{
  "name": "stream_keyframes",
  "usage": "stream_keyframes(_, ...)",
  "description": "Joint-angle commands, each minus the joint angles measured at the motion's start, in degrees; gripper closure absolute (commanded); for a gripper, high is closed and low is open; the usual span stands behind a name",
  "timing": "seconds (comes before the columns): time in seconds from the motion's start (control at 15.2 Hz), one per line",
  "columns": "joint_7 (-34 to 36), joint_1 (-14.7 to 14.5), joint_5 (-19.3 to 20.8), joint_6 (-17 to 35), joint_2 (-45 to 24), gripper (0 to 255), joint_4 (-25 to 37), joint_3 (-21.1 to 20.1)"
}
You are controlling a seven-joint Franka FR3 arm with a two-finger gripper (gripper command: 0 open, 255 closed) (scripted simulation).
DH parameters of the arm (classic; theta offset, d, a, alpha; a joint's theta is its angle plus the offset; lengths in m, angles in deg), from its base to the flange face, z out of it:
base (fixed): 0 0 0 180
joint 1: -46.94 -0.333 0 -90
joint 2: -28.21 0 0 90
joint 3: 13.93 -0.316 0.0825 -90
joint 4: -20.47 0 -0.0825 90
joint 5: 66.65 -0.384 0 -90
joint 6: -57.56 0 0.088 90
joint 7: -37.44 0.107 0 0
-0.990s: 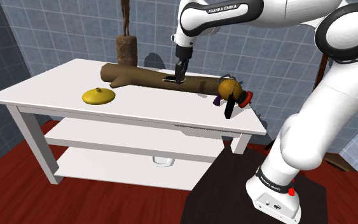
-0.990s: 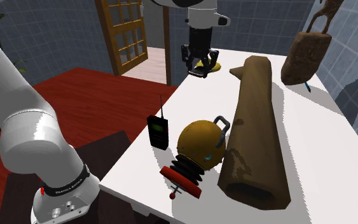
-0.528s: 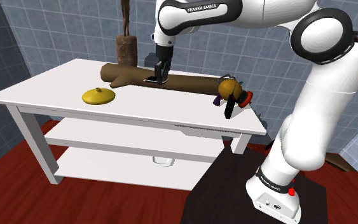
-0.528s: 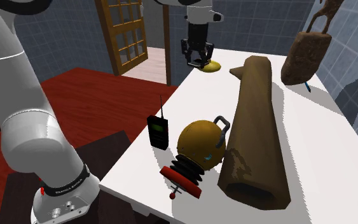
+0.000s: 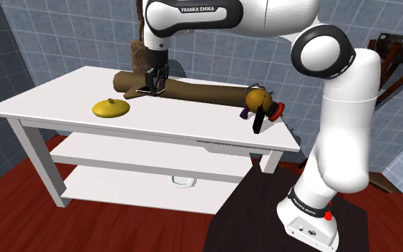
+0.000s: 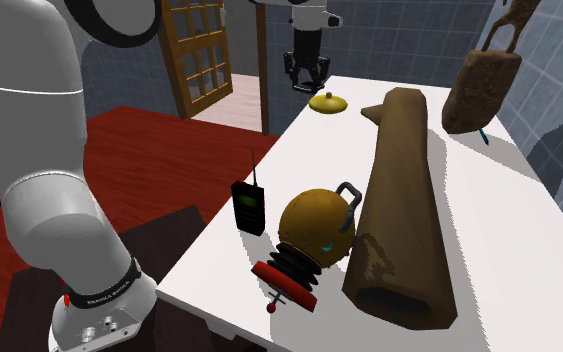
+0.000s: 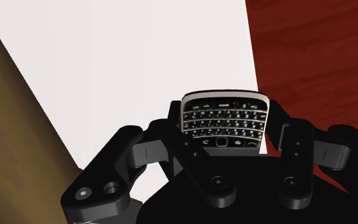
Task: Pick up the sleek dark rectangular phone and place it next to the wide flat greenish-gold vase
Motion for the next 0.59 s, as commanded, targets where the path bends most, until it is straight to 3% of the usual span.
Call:
stream_keyframes(0.0, 2.0, -1.4, 0.3, -1.8, -4.5, 255, 6.4, -0.6)
stream_keyframes(0.2, 3.9, -3.0, 0.8, -5.2, -10.8, 255, 16.0, -1.1)
stream_keyframes(0.53, 3.9, -2.9, 0.7, -0.8, -10.0, 255, 10.8, -1.0)
